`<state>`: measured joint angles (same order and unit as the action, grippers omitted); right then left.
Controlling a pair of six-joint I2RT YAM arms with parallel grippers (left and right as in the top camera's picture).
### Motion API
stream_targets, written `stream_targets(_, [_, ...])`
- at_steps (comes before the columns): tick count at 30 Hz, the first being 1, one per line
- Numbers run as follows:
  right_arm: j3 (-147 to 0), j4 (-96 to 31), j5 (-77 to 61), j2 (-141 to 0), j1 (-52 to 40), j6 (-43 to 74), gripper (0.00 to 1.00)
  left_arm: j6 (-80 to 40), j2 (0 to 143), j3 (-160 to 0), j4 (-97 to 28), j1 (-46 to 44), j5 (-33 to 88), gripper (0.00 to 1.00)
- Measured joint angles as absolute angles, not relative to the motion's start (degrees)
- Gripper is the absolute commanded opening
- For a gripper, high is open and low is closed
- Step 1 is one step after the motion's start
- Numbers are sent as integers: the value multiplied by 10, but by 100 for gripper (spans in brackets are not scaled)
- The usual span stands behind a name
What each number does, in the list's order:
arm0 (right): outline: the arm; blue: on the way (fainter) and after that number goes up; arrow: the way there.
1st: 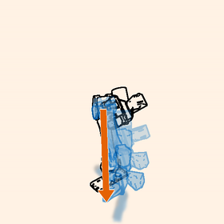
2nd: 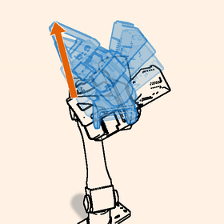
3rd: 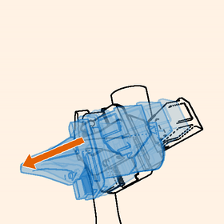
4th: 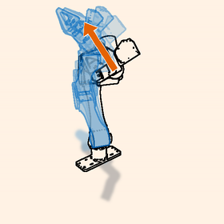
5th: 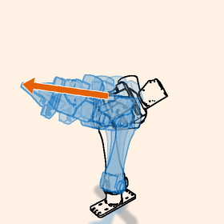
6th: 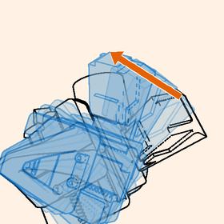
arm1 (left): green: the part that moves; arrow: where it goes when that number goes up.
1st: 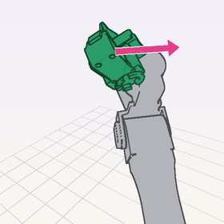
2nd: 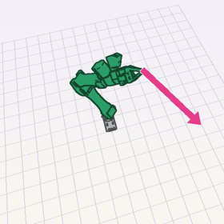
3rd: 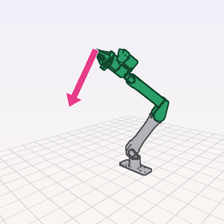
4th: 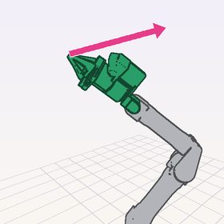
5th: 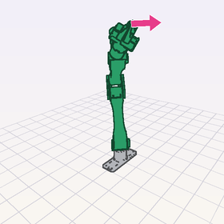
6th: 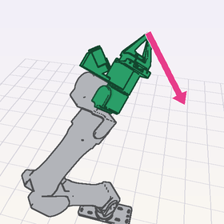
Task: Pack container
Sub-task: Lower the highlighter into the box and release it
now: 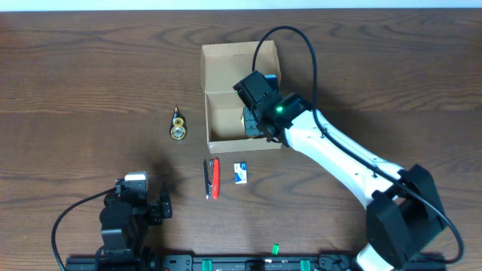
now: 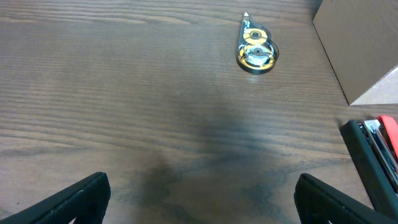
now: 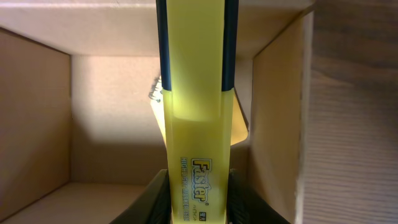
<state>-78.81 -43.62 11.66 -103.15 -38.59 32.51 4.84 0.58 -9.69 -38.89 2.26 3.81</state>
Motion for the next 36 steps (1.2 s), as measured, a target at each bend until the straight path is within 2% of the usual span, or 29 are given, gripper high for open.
stream_targets(8, [-788,-436,121,-1058,-386,324,27,49,6,-97,-389,23,38,95])
stream_targets(30, [-789,-398,124,-1059,-386,316,38,49,6,-97,-389,23,38,95])
stream_targets(36, [-847,-461,124,-1059,-386,303,39,49,6,-97,-389,23,38,95])
